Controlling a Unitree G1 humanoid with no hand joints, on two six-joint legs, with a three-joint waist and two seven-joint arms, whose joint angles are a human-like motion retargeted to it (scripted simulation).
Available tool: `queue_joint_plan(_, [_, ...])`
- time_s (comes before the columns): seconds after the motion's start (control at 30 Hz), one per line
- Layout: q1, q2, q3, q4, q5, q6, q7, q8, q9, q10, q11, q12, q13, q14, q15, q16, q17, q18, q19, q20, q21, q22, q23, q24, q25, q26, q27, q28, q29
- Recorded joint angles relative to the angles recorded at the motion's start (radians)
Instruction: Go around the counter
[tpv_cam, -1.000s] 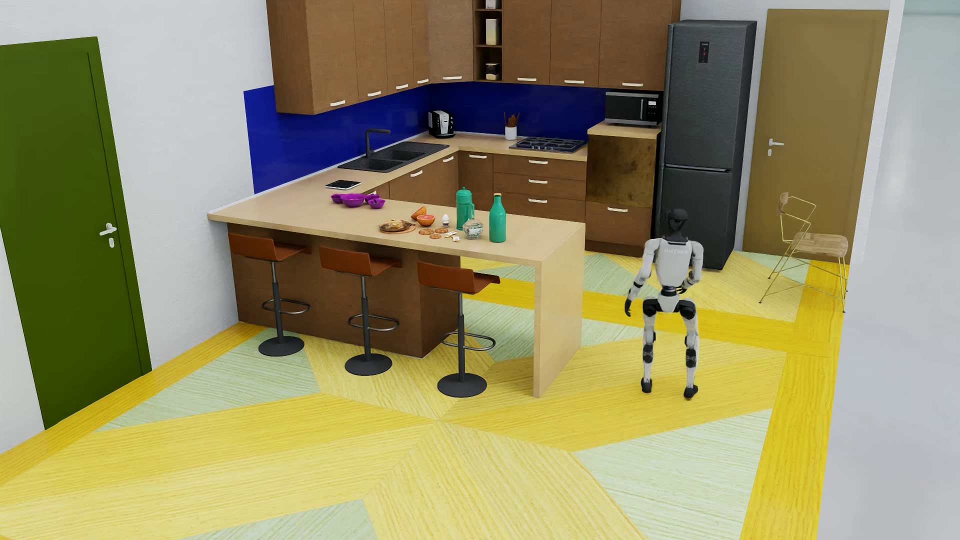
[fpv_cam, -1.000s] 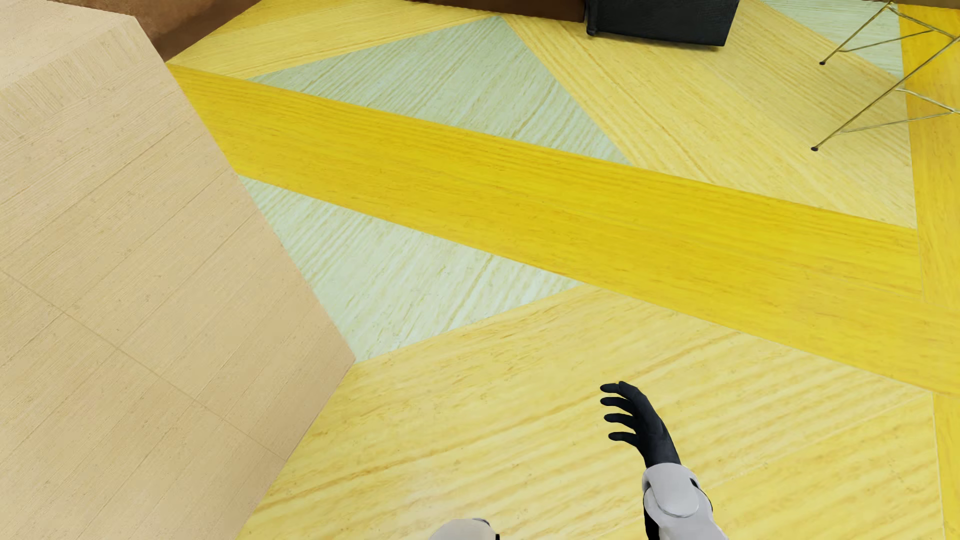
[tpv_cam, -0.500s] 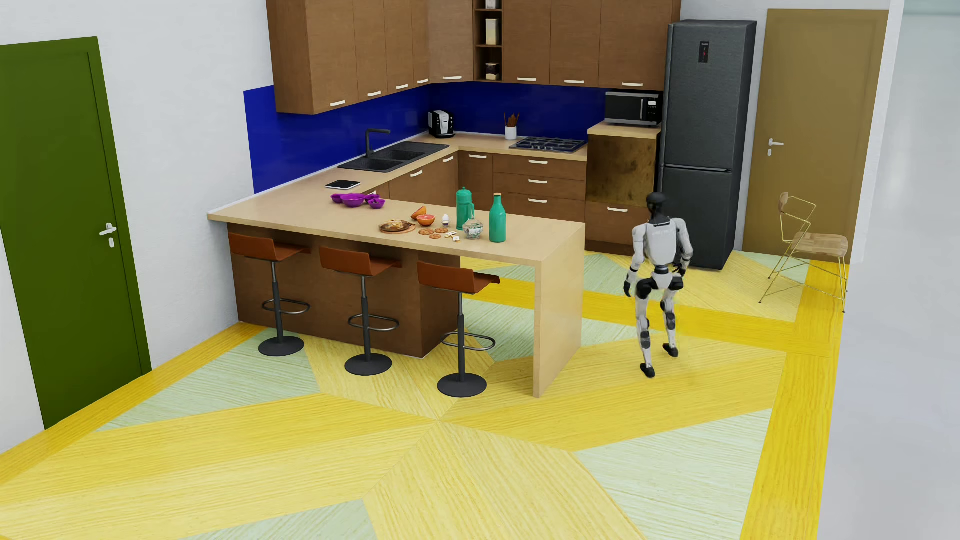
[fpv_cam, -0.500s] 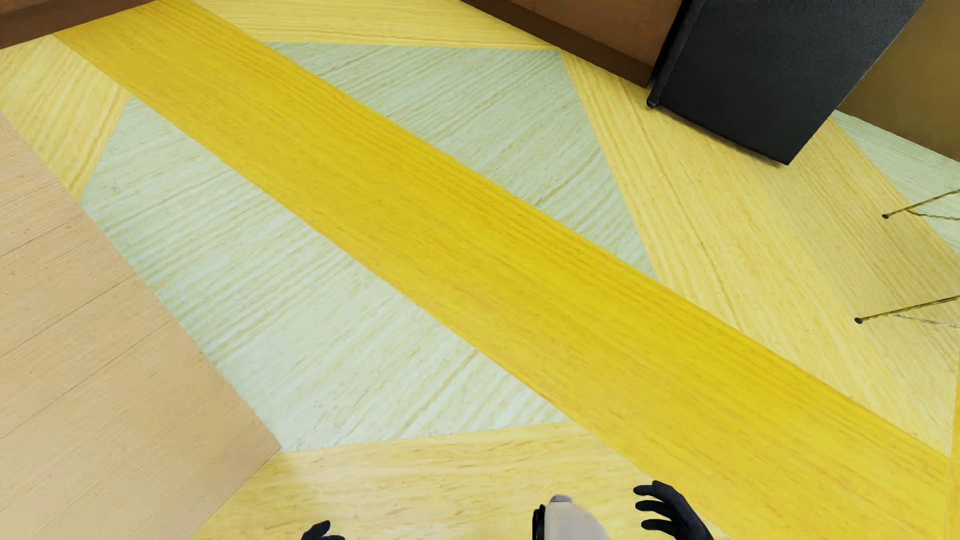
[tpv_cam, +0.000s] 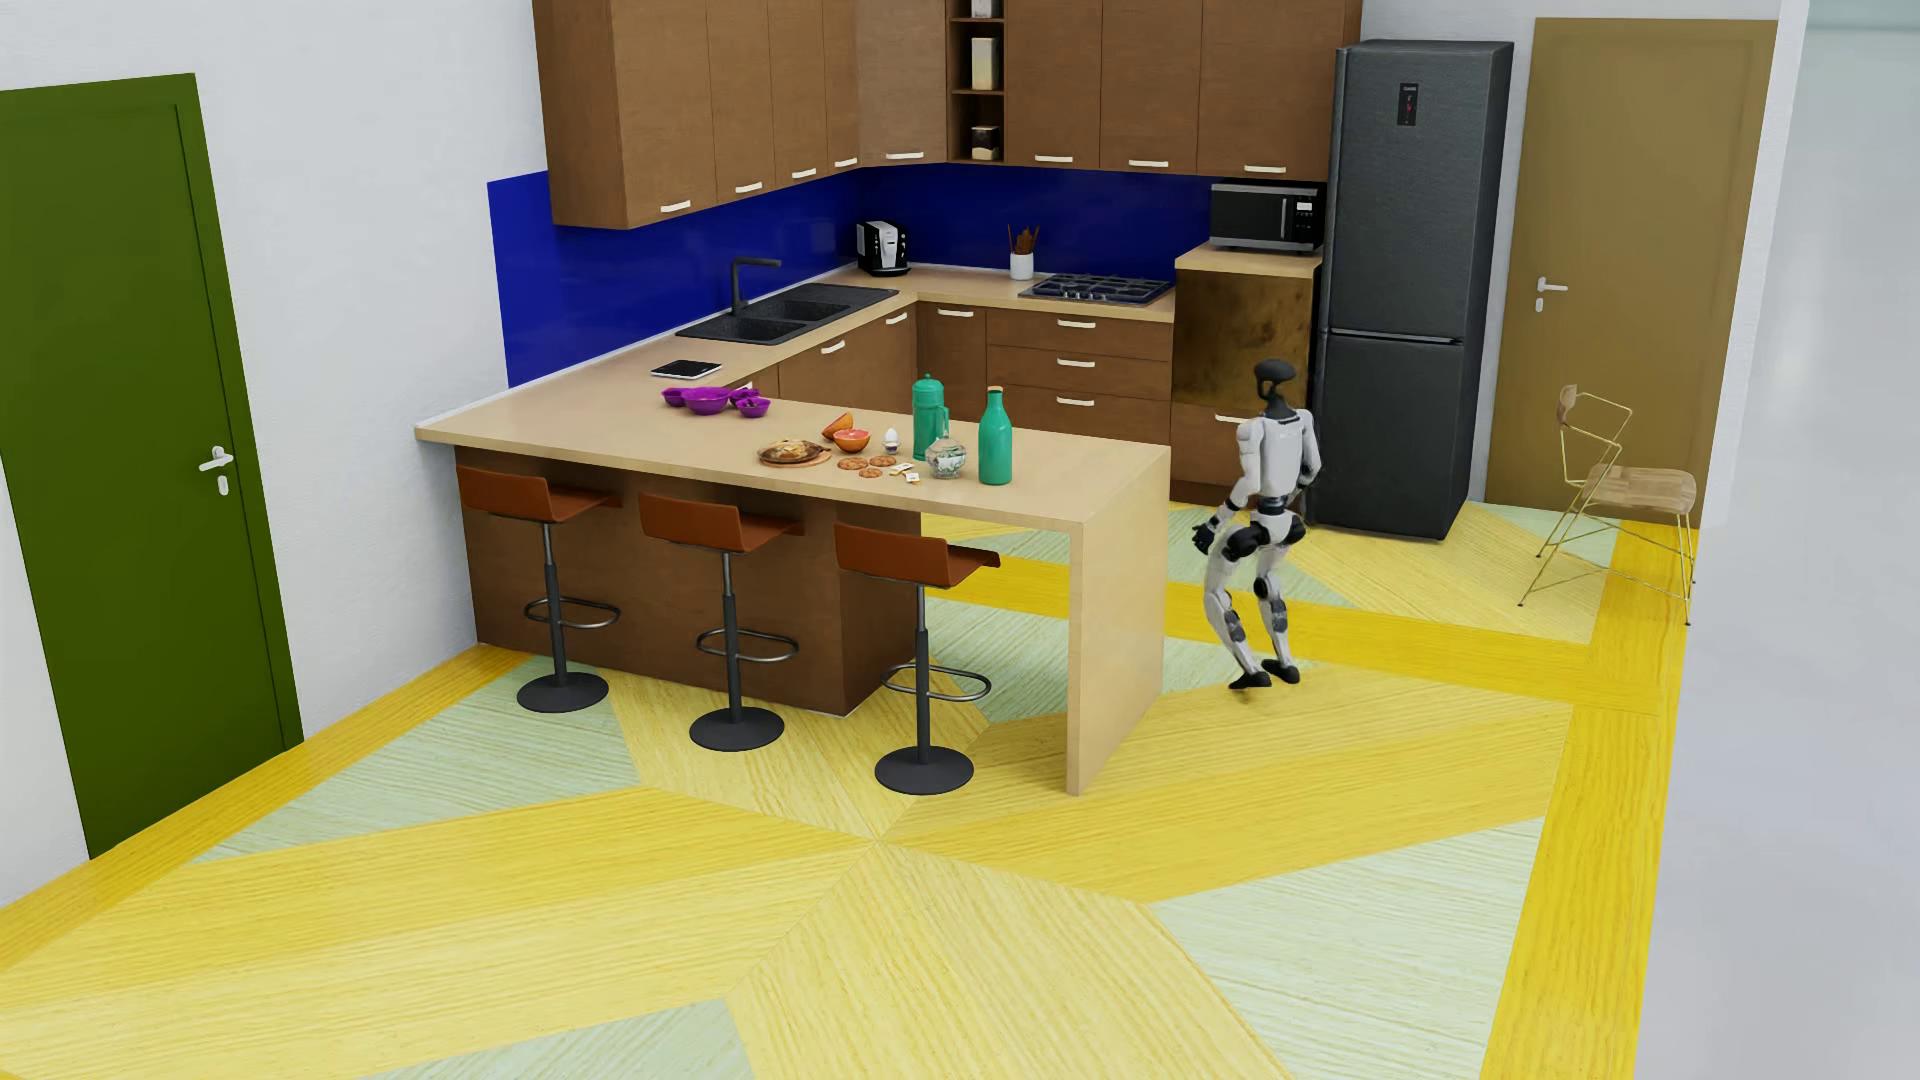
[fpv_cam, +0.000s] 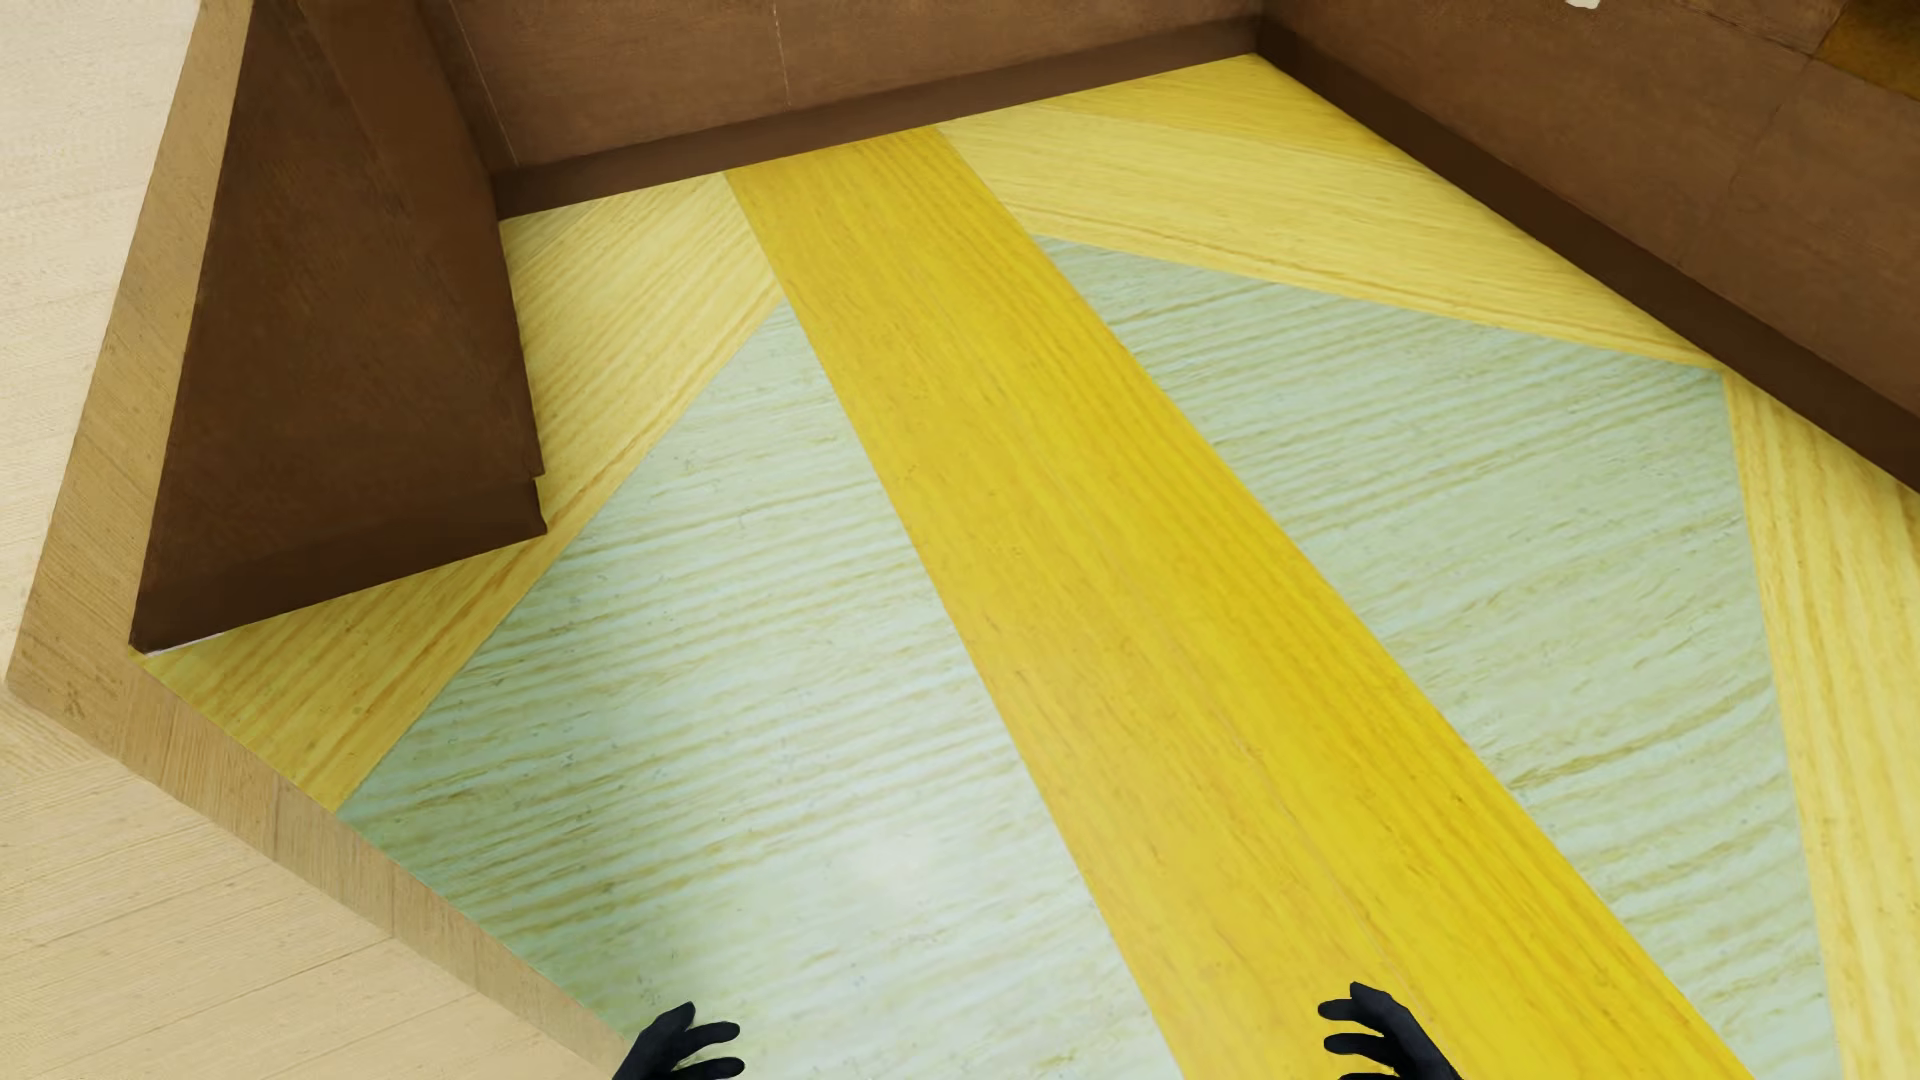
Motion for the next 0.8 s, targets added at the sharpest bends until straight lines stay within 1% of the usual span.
queue_joint_plan(0.03, [-0.036, 0.074, 0.049, 0.023, -0.001, 0.023, 0.024, -0.034, -0.006, -0.018, -0.05, 0.028, -0.048, -0.031, -0.019, -0.001, 0.027, -0.02, -0.007, 0.025, 0.0, -0.026, -0.018, 0.001, 0.031, 0.016, 0.048, -0.032, -0.032])
queue_joint_plan(0.07, [-0.066, 0.137, 0.09, 0.024, -0.015, 0.032, 0.039, -0.056, -0.006, -0.066, -0.082, 0.056, -0.125, -0.076, -0.045, 0.012, 0.047, -0.067, 0.006, 0.037, 0.01, -0.048, -0.057, 0.009, 0.063, 0.038, 0.088, -0.04, -0.062])
queue_joint_plan(0.1, [-0.091, 0.199, 0.124, 0.014, -0.028, 0.043, 0.036, -0.078, -0.012, -0.122, -0.112, 0.089, -0.195, -0.111, -0.074, 0.017, 0.056, -0.11, 0.024, 0.038, 0.033, -0.069, -0.088, 0.021, 0.091, 0.059, 0.086, -0.021, -0.086])
queue_joint_plan(0.13, [-0.082, 0.173, 0.109, 0.019, -0.025, 0.056, 0.022, -0.05, -0.008, -0.245, 0.037, 0.113, -0.246, -0.07, -0.033, 0.044, 0.098, -0.097, 0.047, 0.005, 0.04, -0.036, -0.097, 0.037, 0.107, 0.068, 0.029, 0.02, -0.093])
queue_joint_plan(0.17, [-0.055, 0.072, 0.06, 0.009, -0.005, 0.041, 0.012, 0.026, -0.005, -0.284, 0.251, 0.106, -0.262, -0.052, 0.111, 0.073, 0.143, -0.077, 0.067, -0.055, 0.06, 0.088, -0.051, 0.049, 0.105, 0.065, -0.055, 0.067, -0.085])
queue_joint_plan(0.2, [-0.019, -0.033, 0.004, -0.016, 0.03, 0.003, 0.001, 0.097, 0.003, -0.289, 0.359, 0.094, -0.205, -0.087, 0.186, 0.065, 0.11, -0.078, 0.082, -0.048, 0.126, 0.142, -0.024, 0.049, 0.087, 0.074, -0.125, 0.108, -0.059])
queue_joint_plan(0.23, [0.023, -0.124, -0.068, -0.038, 0.062, -0.038, -0.026, 0.13, 0.008, -0.313, 0.362, 0.099, -0.121, -0.112, 0.138, 0.053, 0.093, -0.083, 0.096, -0.007, 0.069, 0.093, -0.017, 0.045, 0.045, 0.084, -0.125, 0.134, -0.018])
queue_joint_plan(0.27, [0.072, -0.208, -0.131, -0.055, 0.067, -0.078, -0.054, 0.136, 0.011, -0.342, 0.332, 0.084, -0.055, -0.137, 0.087, 0.042, 0.084, -0.091, 0.111, -0.004, 0.0, 0.058, -0.008, 0.052, -0.005, 0.084, -0.08, 0.152, 0.023])
queue_joint_plan(0.3, [0.142, -0.274, -0.16, -0.079, 0.038, -0.126, -0.078, 0.127, 0.018, -0.389, 0.284, 0.028, 0.016, -0.155, 0.072, 0.042, 0.082, -0.099, 0.126, -0.017, -0.046, 0.033, -0.01, 0.07, -0.048, 0.083, -0.019, 0.153, 0.051])
queue_joint_plan(0.33, [0.195, -0.302, -0.155, -0.085, 0.016, -0.149, -0.114, 0.125, 0.013, -0.423, 0.163, -0.032, 0.079, -0.18, 0.092, 0.026, 0.058, -0.108, 0.149, -0.006, -0.057, -0.017, 0.0, 0.101, -0.073, 0.079, 0.02, 0.133, 0.062])
queue_joint_plan(0.37, [0.228, -0.283, -0.137, -0.093, -0.021, -0.161, -0.127, 0.12, 0.026, -0.387, -0.003, -0.074, 0.086, -0.196, 0.112, -0.001, 0.029, -0.101, 0.176, 0.007, -0.061, -0.066, 0.01, 0.135, -0.08, 0.072, 0.043, 0.107, 0.059])
queue_joint_plan(0.4, [0.191, -0.238, -0.106, -0.091, -0.059, -0.154, -0.111, 0.093, 0.044, -0.213, -0.091, -0.105, 0.054, -0.15, 0.244, 0.001, -0.005, -0.084, 0.201, -0.012, -0.056, -0.064, 0.027, 0.158, -0.06, 0.06, 0.026, 0.075, 0.04])
queue_joint_plan(0.43, [0.112, -0.2, -0.059, -0.05, -0.063, -0.1, -0.077, 0.051, 0.051, -0.038, -0.081, -0.112, 0.012, -0.009, 0.273, -0.009, -0.03, -0.029, 0.158, -0.015, -0.051, -0.029, 0.046, 0.159, -0.015, 0.052, -0.024, 0.039, -0.009])
queue_joint_plan(0.47, [0.044, -0.144, -0.018, -0.011, -0.067, -0.043, -0.032, 0.011, 0.062, 0.05, -0.083, -0.068, -0.051, 0.08, 0.227, 0.006, -0.023, -0.029, 0.051, -0.009, -0.054, -0.022, 0.033, 0.148, 0.035, 0.046, -0.06, 0.0, -0.07])
queue_joint_plan(0.5, [-0.004, -0.084, 0.036, 0.017, -0.077, 0.012, 0.003, -0.021, 0.064, 0.053, -0.082, -0.002, -0.099, 0.051, 0.178, 0.023, 0.001, -0.071, -0.016, 0.018, -0.034, -0.034, 0.005, 0.137, 0.078, 0.047, -0.091, -0.027, -0.131])
queue_joint_plan(0.53, [-0.035, -0.029, 0.089, 0.036, -0.088, 0.058, 0.018, -0.049, 0.039, -0.037, -0.098, 0.055, -0.135, -0.032, 0.138, 0.047, 0.036, -0.096, 0.041, 0.04, 0.01, -0.043, -0.041, 0.136, 0.098, 0.058, -0.096, -0.03, -0.171])
queue_joint_plan(0.57, [-0.037, 0.022, 0.108, 0.039, -0.097, 0.093, 0.011, -0.061, 0.015, -0.169, -0.091, 0.102, -0.188, -0.096, 0.084, 0.057, 0.078, -0.117, 0.063, 0.055, 0.047, -0.026, -0.056, 0.137, 0.096, 0.069, -0.09, -0.01, -0.187])
queue_joint_plan(0.6, [-0.012, 0.034, 0.103, 0.028, -0.106, 0.106, 0.003, -0.033, -0.004, -0.283, -0.029, 0.143, -0.239, -0.111, 0.022, 0.073, 0.099, -0.111, 0.084, 0.031, 0.094, 0.018, -0.082, 0.13, 0.075, 0.075, -0.067, 0.031, -0.177])
queue_joint_plan(0.63, [0.037, -0.009, 0.069, 0.004, -0.106, 0.096, -0.004, 0.035, 0.003, -0.285, 0.135, 0.132, -0.235, -0.153, 0.078, 0.084, 0.123, -0.111, 0.1, -0.029, 0.084, 0.078, -0.064, 0.106, 0.038, 0.084, -0.077, 0.08, -0.141])
queue_joint_plan(0.67, [0.086, -0.067, 0.024, -0.016, -0.08, 0.063, -0.014, 0.11, 0.003, -0.306, 0.255, 0.111, -0.165, -0.184, 0.152, 0.073, 0.145, -0.116, 0.108, -0.058, 0.058, 0.077, -0.044, 0.075, 0.0, 0.1, -0.105, 0.125, -0.094])
queue_joint_plan(0.7, [0.135, -0.103, -0.032, -0.039, -0.06, 0.02, -0.033, 0.148, 0.002, -0.339, 0.217, 0.076, -0.065, -0.209, 0.133, 0.038, 0.106, -0.122, 0.115, -0.022, 0.037, 0.014, -0.025, 0.041, -0.036, 0.119, -0.127, 0.154, -0.037])
queue_joint_plan(0.73, [0.169, -0.108, -0.07, -0.055, -0.065, -0.02, -0.049, 0.149, 0.01, -0.327, 0.105, 0.028, 0.008, -0.233, 0.058, -0.013, 0.069, -0.125, 0.119, 0.001, -0.029, -0.059, 0.001, 0.02, -0.061, 0.121, -0.127, 0.17, 0.015])
queue_joint_plan(0.77, [0.149, -0.071, -0.078, -0.054, -0.07, -0.028, -0.071, 0.124, 0.016, -0.215, 0.054, -0.029, 0.05, -0.203, -0.013, -0.06, 0.017, -0.119, 0.089, -0.01, -0.056, -0.065, 0.034, 0.005, -0.065, 0.103, -0.106, 0.162, 0.044])
queue_joint_plan(0.8, [0.089, -0.016, -0.058, -0.039, -0.071, -0.02, -0.073, 0.086, 0.016, -0.064, 0.041, -0.051, 0.051, -0.087, -0.054, -0.046, -0.018, -0.061, 0.077, -0.046, -0.043, -0.025, 0.048, -0.013, -0.043, 0.07, -0.053, 0.11, 0.044])
